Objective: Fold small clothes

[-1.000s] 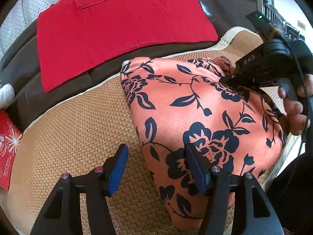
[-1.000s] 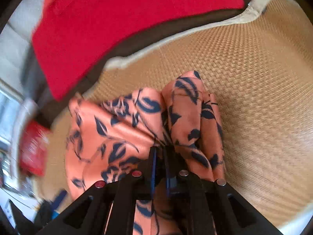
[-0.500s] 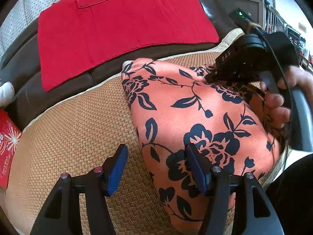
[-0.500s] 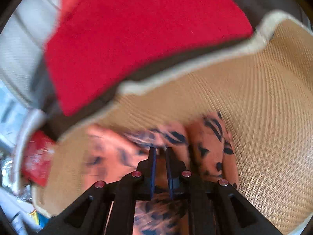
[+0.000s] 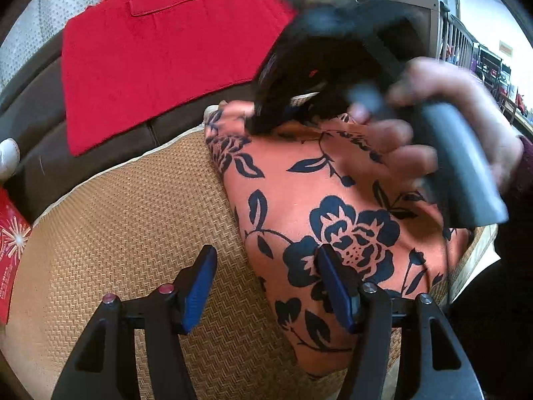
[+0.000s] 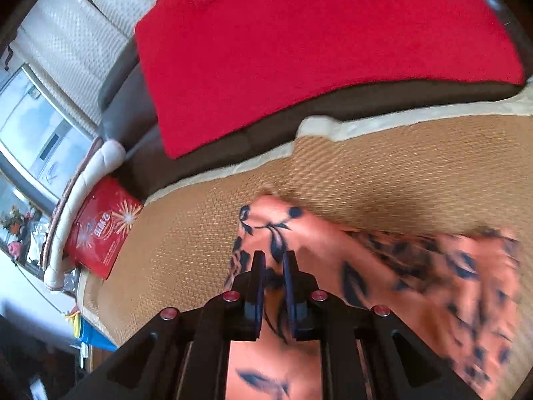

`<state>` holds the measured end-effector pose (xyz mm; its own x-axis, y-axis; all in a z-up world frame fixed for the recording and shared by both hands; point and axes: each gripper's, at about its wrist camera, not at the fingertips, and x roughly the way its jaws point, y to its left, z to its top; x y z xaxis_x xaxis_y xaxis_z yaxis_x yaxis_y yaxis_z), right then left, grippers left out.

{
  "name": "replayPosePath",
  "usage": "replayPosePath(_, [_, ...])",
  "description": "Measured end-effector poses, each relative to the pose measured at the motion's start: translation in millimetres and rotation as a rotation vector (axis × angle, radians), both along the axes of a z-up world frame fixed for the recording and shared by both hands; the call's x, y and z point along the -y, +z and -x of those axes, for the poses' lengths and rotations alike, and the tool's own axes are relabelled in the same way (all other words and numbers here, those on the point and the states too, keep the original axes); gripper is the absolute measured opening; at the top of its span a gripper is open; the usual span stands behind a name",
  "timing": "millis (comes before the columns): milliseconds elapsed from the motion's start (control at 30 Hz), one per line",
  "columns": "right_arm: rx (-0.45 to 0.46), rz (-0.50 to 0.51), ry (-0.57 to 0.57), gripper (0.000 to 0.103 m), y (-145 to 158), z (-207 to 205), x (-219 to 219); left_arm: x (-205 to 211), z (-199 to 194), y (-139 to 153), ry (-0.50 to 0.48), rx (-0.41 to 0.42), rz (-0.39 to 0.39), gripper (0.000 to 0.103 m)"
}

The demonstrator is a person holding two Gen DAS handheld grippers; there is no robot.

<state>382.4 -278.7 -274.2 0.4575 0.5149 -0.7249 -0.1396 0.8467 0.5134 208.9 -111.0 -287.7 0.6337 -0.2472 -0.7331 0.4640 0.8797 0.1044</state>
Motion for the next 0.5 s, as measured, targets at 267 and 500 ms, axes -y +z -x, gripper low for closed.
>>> replayPosePath(267, [-0.018,-0.089,-0.052,0.014,-2,10,21,-3,4,7,0.01,0.055,0.003,0.064])
replayPosePath(500, [0.031,-0.044,-0.116,0.014,12,72,59,-5,11,12,0.038,0.089,-0.009,0.064])
